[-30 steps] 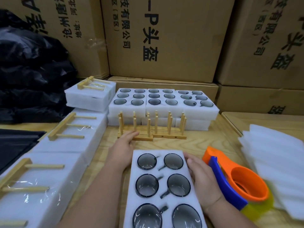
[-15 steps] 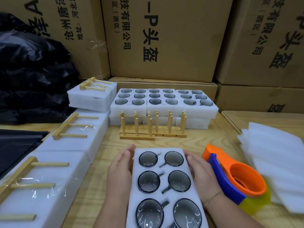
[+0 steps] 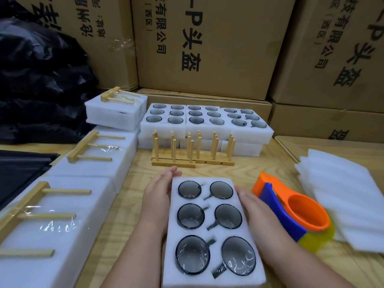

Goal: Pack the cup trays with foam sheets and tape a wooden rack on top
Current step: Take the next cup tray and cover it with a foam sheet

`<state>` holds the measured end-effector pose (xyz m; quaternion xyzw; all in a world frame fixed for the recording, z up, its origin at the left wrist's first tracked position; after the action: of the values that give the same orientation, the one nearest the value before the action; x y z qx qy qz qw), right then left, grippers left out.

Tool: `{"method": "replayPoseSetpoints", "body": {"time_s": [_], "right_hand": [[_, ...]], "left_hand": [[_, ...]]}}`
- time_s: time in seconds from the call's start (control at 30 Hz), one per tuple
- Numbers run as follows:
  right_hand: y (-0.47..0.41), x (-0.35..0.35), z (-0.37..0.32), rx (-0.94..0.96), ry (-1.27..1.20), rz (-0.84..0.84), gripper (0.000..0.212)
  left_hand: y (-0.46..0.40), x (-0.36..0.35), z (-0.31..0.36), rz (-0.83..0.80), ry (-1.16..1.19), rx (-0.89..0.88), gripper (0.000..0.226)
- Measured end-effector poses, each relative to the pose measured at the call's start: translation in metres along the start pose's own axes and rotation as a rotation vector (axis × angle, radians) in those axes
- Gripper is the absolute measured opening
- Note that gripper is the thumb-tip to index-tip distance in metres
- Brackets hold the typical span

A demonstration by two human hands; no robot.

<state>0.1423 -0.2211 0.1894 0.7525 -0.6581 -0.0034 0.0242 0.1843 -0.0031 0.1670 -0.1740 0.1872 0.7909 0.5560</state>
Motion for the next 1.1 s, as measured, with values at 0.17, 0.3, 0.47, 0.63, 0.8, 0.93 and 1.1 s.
{"method": "replayPoseSetpoints", "body": {"time_s": [0.17, 0.3, 0.47, 0.63, 0.8, 0.93, 1.1], "right_hand": [[0.057, 0.033, -0.033, 0.259, 0.097, 0.064, 0.036], [0.079, 0.093, -0.075, 0.362, 0.373, 0.345, 0.024], [0.075, 0.183, -0.096, 0.199, 0.508, 0.873, 0.023], [0.058, 0.238, -0.087, -0.124, 0.816, 0.948, 0.031], [0.033, 0.252, -0.061, -0.388, 0.984, 0.820, 0.068], [0.019, 0.258, -0.051, -0.476, 0.880, 0.889, 0.067], [0.010, 0.264, -0.051, -0.501, 0.874, 0.928, 0.060]], "left_hand": [[-0.005, -0.003, 0.000, 0.067, -0.044, -0.039, 0.023], [-0.003, -0.004, 0.001, 0.093, -0.091, -0.059, 0.022], [-0.004, -0.005, 0.002, 0.080, -0.157, -0.110, 0.023], [-0.001, -0.007, 0.003, 0.081, -0.112, -0.085, 0.023], [-0.001, -0.006, 0.000, 0.087, -0.077, -0.064, 0.021], [-0.001, -0.006, -0.002, 0.086, -0.057, -0.055, 0.020], [-0.004, -0.003, -0.004, 0.084, -0.063, -0.064, 0.020]]}}
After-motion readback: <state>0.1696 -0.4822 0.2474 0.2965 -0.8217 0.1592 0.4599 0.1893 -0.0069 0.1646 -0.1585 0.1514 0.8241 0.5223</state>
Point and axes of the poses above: each hand's wrist, its own y-axis away from the middle knuckle, its own x-axis out of the back of the hand, z = x × y, the point moved 3 cm from there along -y, towards the middle knuckle, and after that the axes turned 1 degree about z, right-handed, at the moved point
